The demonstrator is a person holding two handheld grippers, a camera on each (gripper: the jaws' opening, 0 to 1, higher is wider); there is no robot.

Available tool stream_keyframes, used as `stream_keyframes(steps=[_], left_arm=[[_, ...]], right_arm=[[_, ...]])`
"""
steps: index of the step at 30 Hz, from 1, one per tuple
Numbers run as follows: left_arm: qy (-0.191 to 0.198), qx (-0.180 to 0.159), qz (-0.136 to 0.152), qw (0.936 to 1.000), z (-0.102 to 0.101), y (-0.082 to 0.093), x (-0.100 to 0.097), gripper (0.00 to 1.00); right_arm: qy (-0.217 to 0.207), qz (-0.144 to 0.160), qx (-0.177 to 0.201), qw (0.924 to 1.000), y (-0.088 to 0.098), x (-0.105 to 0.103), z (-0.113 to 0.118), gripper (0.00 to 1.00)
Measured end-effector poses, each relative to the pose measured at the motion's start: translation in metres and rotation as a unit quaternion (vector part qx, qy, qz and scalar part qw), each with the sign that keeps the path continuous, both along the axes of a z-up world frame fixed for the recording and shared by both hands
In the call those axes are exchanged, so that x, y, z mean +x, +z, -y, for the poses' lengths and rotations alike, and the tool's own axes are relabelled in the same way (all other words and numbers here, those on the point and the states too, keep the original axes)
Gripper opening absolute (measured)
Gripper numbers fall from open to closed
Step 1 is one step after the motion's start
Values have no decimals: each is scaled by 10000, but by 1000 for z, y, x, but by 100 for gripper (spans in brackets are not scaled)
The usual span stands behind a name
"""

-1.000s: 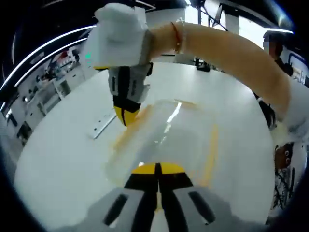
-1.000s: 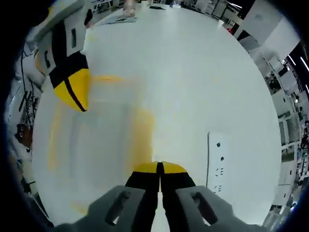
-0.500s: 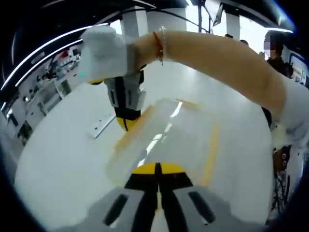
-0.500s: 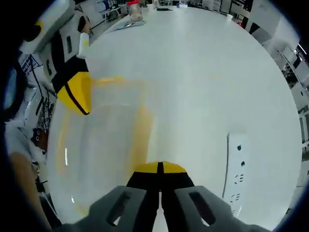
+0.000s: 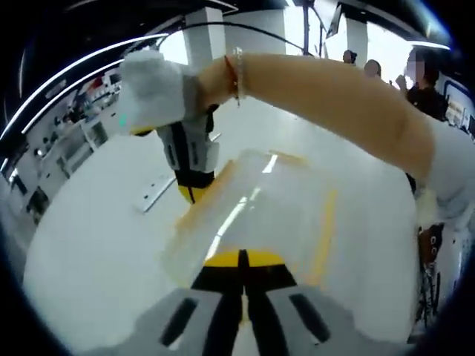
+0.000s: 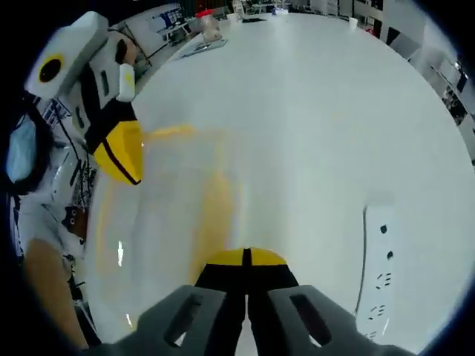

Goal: Snap each plastic latch of the storage box into its locked position after aligning the lid with the box until every specified latch is closed and the lid sits flush.

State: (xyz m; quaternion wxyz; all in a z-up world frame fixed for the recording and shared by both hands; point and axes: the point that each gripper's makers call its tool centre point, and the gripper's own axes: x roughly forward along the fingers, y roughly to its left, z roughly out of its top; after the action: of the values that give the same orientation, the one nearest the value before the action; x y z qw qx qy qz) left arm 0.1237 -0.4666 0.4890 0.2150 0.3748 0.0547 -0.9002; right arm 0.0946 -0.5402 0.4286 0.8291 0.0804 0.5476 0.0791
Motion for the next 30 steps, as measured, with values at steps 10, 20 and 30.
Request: stream_keyframes(steps=[10,20,30], left_arm=[[-77,-3,21,10000,-5,-1,-2,0],[-96,21,-61,9999,-9,-4,-6,0],[-96,123,-196,9997,-5,-2,-8,0]], right_arm=[[-224,187,334,9990,-10,6,-10,0],[-640,578,393,9955,-1,3,1,0],[-1465,1505,-1943,9582,82,8,42,0]])
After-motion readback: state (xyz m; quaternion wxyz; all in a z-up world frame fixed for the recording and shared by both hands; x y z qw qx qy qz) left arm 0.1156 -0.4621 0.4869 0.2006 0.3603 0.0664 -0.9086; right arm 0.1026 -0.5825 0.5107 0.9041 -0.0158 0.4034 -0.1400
